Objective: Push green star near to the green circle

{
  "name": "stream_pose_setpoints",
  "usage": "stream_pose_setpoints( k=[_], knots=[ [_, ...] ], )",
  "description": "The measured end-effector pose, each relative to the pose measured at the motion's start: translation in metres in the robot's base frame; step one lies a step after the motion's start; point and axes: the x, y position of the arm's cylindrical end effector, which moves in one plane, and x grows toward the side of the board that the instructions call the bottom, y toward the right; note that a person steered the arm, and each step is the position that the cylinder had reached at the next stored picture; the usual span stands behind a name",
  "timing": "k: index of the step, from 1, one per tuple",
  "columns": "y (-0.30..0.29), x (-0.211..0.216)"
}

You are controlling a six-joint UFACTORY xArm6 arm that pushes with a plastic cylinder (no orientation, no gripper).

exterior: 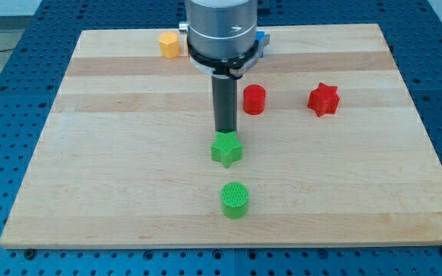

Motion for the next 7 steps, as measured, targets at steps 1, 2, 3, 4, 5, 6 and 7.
stream_pose_setpoints(
  k=[1, 2, 3, 4, 5, 6, 7],
  knots=[
    [0.006, 0.012],
    [-0.008, 0.027],
    [-0.025, 0.045],
    [-0.031, 0.058],
    [-0.034, 0.068],
    [-0.035, 0.080],
    [-0.035, 0.082]
  ],
)
